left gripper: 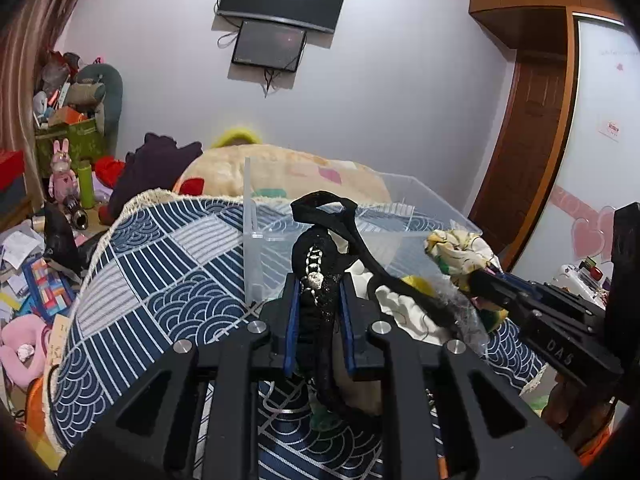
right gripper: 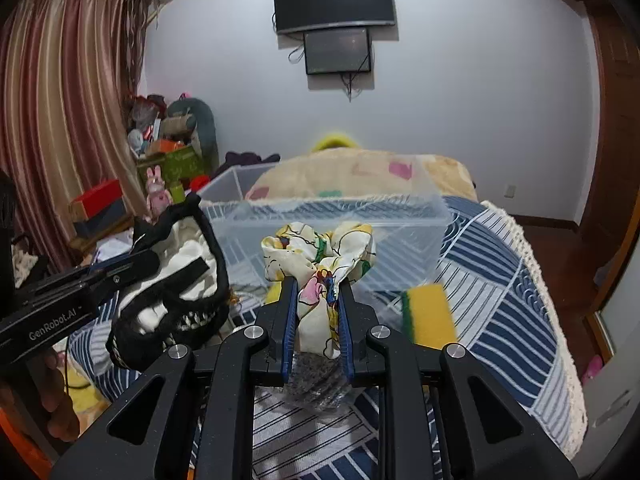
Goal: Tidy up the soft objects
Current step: 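Grasp the black bra with the left gripper while the right gripper grasps the floral scrunchie, then lower the bra into the clear box and open the left gripper while the right drops the scrunchie in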
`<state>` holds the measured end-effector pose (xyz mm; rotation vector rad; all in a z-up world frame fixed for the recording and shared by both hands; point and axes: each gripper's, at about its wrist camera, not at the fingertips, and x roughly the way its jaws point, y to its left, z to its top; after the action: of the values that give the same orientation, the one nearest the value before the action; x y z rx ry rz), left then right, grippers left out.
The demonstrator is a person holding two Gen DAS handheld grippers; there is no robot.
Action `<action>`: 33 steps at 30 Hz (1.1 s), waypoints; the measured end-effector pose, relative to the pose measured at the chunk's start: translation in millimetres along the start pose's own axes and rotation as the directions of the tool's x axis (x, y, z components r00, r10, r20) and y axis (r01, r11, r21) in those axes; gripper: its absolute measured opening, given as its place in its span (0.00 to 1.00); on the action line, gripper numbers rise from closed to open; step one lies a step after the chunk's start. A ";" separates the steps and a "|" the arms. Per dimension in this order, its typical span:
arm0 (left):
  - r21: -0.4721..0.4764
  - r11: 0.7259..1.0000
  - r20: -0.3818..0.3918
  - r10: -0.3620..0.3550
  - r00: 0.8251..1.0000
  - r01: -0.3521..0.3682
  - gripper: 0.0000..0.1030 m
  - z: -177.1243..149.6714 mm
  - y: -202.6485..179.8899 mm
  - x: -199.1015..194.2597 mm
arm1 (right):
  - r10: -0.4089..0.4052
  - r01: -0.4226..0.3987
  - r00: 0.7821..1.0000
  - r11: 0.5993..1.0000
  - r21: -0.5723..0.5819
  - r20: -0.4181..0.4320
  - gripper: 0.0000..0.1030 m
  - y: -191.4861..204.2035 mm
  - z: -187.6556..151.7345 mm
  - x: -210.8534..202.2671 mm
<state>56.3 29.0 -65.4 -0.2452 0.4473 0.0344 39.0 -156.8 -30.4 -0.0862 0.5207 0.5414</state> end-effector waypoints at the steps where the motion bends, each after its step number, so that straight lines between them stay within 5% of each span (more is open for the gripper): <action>1: 0.006 1.000 0.012 0.003 1.000 -0.003 0.16 1.5 -1.4 -4.0 | -0.004 0.004 1.000 1.000 0.005 0.010 0.16 -1.5 1.4 -3.8; 14: 0.045 0.999 0.151 -0.006 0.989 -0.001 0.16 45.2 -7.3 -31.3 | -0.037 0.038 0.993 0.999 -0.010 0.111 0.16 -3.5 29.6 -26.8; 26: 0.049 0.998 0.215 0.020 0.976 -0.031 0.15 92.5 0.0 -11.7 | -0.075 0.079 0.989 0.996 -0.033 0.128 0.16 -4.3 52.2 -11.8; 33: 0.036 0.997 0.212 0.053 0.976 -0.062 0.15 92.7 -0.5 21.2 | -0.070 0.071 0.993 0.997 -0.007 0.096 0.16 -10.4 61.9 7.5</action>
<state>114.8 50.5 6.4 -0.1843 0.2434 0.1060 77.7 -149.0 19.0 -0.0879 0.4195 0.4764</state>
